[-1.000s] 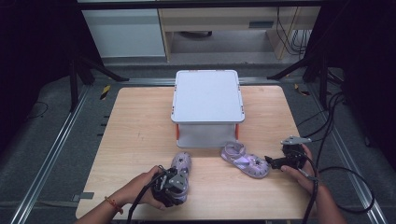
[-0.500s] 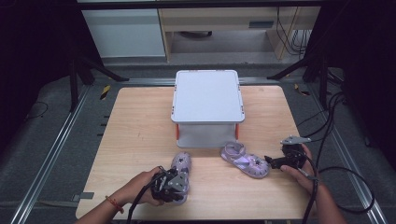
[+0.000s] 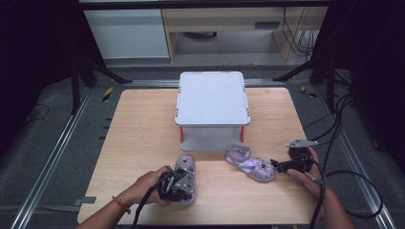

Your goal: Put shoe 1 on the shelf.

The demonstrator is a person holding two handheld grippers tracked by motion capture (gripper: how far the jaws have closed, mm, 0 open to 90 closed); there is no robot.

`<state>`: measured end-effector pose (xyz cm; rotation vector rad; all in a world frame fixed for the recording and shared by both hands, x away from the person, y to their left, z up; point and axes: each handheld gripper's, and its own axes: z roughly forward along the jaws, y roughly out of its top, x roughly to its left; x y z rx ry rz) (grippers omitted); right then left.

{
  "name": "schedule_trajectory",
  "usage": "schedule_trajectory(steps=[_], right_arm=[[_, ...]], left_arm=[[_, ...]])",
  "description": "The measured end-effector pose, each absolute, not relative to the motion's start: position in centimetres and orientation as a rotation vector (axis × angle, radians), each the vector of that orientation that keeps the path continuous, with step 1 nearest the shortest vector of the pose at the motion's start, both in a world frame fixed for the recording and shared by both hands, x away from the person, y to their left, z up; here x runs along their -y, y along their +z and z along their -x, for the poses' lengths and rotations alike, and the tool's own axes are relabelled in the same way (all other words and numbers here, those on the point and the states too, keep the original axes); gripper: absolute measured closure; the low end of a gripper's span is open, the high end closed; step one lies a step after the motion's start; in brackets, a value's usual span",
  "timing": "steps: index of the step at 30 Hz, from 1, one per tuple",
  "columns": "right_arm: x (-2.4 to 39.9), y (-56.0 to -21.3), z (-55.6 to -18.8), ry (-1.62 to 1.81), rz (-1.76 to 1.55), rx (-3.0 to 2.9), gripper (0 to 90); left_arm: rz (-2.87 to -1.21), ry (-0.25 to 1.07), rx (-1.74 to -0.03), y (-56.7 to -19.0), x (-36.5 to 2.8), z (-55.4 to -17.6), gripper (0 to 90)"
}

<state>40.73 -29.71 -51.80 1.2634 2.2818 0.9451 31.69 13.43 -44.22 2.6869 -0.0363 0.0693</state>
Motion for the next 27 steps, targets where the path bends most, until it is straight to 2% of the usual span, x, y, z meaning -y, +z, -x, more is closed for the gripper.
schedule_trajectory(steps=[9, 27], right_arm=[[29.7, -51.8, -40.7, 0.946, -1.261, -2.282, 0.5], [29.7, -51.8, -40.7, 0.945, -1.26, -2.285, 0.5]], left_arm=[[-2.626, 0.206, 0.059, -41.1, -12.9, -33.1, 86.0], [-2.66, 0.338, 0.114, -37.5, -11.7, -35.4, 86.0]])
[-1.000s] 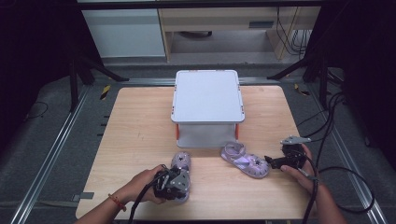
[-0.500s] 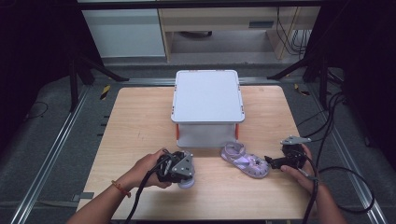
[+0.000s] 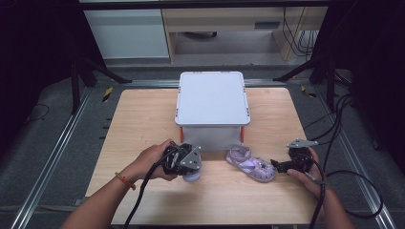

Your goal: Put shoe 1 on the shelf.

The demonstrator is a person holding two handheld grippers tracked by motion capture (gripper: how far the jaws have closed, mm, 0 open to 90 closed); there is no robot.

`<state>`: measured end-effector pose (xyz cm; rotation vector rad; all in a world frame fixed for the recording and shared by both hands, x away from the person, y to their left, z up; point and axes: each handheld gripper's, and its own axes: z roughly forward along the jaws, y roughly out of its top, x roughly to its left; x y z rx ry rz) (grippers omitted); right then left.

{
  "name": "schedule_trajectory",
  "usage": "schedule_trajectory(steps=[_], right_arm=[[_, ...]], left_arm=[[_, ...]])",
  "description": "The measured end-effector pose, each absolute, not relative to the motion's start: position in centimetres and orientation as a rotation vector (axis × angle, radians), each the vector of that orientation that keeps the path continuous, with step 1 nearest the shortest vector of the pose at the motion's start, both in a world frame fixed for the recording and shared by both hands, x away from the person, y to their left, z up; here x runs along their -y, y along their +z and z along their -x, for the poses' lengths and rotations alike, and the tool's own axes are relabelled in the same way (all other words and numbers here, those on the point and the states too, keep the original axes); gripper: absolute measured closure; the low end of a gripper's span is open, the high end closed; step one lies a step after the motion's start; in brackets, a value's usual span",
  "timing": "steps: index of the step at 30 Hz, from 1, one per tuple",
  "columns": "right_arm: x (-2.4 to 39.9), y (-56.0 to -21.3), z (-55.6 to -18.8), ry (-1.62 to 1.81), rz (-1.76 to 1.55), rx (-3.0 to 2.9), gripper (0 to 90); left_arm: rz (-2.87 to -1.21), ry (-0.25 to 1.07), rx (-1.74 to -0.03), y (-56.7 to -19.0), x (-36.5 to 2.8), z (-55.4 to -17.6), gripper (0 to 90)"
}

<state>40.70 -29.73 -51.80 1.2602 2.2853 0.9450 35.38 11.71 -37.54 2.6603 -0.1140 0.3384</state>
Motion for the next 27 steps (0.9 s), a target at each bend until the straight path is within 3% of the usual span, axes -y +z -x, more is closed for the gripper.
schedule_trajectory(steps=[14, 24, 27], right_arm=[[29.7, -51.8, -40.7, 0.943, -1.258, -2.291, 0.5], [29.7, -51.8, -40.7, 0.944, -1.254, -2.293, 0.5], [29.7, -51.8, -40.7, 0.946, -1.255, -2.292, 0.5]], left_arm=[[-2.631, 0.587, 0.125, -36.7, -10.3, -38.5, 86.2], [-2.546, 0.838, 0.204, -38.0, -10.0, -40.7, 86.3], [-2.538, 0.855, 0.214, -38.7, -9.9, -41.1, 86.3]])
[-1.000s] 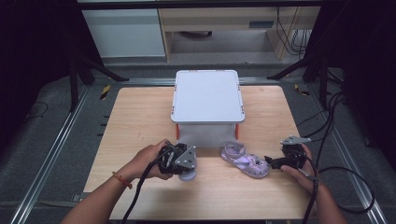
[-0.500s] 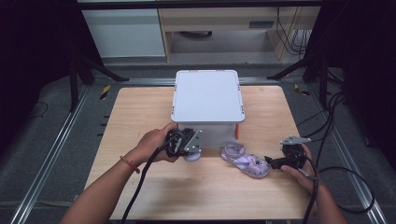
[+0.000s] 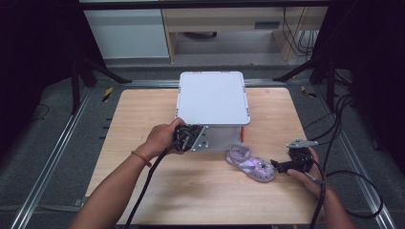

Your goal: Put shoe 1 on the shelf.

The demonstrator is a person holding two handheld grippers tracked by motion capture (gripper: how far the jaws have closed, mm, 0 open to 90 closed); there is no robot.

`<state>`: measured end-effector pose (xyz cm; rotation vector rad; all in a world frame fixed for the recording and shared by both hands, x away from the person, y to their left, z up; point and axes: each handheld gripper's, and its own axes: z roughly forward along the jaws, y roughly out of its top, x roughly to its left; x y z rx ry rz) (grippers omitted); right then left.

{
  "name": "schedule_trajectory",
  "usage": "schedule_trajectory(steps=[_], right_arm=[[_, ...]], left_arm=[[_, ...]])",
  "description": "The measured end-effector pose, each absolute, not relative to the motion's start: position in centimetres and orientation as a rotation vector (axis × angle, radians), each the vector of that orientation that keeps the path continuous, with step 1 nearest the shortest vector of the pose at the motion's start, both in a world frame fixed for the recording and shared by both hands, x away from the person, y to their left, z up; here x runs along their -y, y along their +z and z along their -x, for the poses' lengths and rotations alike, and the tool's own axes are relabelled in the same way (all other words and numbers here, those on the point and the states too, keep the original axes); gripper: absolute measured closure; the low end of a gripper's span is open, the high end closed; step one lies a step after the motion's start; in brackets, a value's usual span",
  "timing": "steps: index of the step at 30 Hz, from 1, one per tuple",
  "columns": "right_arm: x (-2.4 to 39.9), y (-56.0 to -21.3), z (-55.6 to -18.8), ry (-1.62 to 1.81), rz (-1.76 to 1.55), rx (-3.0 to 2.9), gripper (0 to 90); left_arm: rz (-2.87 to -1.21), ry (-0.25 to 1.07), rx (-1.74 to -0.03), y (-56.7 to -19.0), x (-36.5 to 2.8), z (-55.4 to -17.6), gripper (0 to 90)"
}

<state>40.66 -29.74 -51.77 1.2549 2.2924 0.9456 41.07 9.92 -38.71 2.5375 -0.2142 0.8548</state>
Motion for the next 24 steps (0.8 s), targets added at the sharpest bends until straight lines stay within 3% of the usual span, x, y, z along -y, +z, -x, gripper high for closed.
schedule_trajectory(steps=[14, 24], right_arm=[[29.8, -51.8, -40.7, 0.945, -1.25, -2.296, 0.5], [29.8, -51.8, -40.6, 0.949, -1.246, -2.294, 0.5]], left_arm=[[-2.567, 0.984, 0.2, -43.3, -10.0, -42.6, 86.4], [-2.543, 0.79, 0.131, -46.8, -10.8, -42.8, 84.0]])
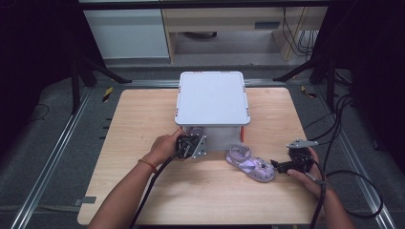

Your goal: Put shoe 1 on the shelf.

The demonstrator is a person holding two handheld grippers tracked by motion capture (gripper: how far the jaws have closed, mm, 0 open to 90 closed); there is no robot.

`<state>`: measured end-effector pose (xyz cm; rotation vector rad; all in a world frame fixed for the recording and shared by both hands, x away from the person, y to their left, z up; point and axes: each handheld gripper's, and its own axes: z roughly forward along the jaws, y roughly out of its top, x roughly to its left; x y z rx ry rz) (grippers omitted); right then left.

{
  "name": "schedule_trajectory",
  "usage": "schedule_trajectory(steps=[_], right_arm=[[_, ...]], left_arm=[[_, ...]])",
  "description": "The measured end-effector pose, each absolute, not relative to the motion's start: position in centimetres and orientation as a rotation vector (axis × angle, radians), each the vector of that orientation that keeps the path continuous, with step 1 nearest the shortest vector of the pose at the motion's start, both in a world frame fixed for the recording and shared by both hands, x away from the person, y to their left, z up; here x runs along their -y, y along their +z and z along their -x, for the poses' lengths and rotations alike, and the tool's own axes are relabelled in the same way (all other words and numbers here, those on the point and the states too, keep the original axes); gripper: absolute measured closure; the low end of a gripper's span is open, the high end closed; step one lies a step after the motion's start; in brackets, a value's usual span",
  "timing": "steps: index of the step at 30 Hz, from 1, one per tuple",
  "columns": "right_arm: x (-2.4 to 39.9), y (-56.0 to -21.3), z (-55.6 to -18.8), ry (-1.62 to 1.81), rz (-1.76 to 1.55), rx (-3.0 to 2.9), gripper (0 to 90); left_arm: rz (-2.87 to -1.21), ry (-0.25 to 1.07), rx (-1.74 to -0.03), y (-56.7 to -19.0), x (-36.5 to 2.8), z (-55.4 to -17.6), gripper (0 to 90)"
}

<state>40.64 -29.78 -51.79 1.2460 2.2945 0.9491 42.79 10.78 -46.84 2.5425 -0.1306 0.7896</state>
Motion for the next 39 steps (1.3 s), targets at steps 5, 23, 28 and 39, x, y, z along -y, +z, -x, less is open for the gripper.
schedule_trajectory(steps=[5, 23, 28, 39], right_arm=[[29.8, -51.8, -40.6, 0.951, -1.246, -2.294, 0.5], [29.8, -51.8, -40.6, 0.95, -1.247, -2.293, 0.5], [29.8, -51.8, -40.6, 0.95, -1.248, -2.293, 0.5], [29.8, -51.8, -40.6, 0.95, -1.246, -2.294, 0.5]], left_arm=[[-2.501, 0.745, 0.043, -47.2, -11.6, -42.8, 69.7], [-2.284, 0.583, -0.321, -45.8, -15.1, -40.3, 11.2], [-2.202, 0.478, -0.487, -47.3, -16.0, -40.3, 10.9], [-2.215, 0.546, -0.61, -50.8, -14.8, -42.0, 3.3]])
